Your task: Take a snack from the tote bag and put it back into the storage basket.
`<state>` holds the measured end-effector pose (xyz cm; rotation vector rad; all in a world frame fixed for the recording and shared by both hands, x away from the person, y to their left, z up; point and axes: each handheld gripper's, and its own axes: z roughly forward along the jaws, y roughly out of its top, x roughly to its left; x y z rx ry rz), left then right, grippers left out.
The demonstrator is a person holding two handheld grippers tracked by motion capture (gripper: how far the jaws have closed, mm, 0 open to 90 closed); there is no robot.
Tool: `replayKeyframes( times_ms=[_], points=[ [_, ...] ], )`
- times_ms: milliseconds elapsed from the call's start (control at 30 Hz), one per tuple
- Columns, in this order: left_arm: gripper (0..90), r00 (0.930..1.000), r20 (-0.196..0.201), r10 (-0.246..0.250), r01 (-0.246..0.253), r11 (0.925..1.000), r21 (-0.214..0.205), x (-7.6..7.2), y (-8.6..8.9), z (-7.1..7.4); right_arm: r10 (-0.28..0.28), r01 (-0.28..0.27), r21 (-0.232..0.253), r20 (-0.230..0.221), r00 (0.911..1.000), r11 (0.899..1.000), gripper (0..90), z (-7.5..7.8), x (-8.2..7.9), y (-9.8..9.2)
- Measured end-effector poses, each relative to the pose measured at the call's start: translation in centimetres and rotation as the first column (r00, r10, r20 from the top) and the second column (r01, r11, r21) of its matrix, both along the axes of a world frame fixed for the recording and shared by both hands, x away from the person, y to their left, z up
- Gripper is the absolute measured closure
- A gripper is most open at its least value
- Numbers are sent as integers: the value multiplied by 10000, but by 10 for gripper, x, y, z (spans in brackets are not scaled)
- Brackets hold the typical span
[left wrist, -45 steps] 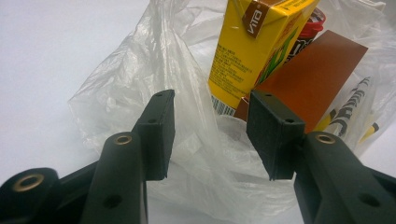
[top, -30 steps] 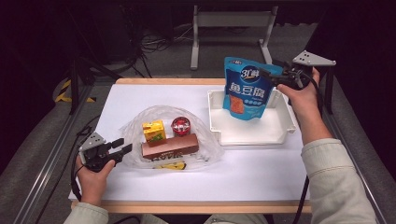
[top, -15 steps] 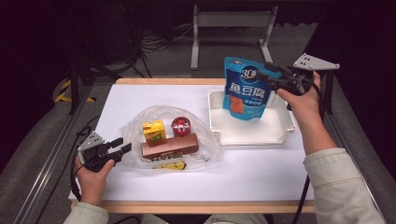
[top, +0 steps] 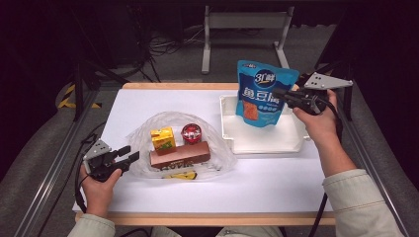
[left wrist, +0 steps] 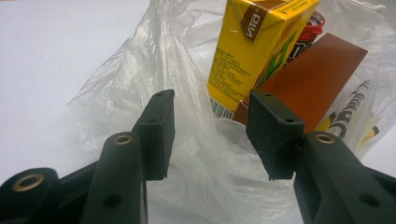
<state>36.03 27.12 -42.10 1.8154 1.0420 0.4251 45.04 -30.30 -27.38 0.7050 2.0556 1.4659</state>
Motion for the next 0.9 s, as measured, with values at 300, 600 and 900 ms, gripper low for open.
replayKeyframes(
  times_ms=[300,600,900],
  points=[
    [525,10000,57,-6,6,10000,30,0,2,0,-54,56,32,-523,9986,10000,899,-21,1,1],
    [525,10000,-27,-34,34,10000,23,1,1,0,-358,346,-146,-987,9945,9993,899,-39,5,1],
    [523,10000,-19,7,-7,10000,82,-2,2,-1,-943,880,-499,-1424,9853,9949,899,-57,11,2]
  ],
)
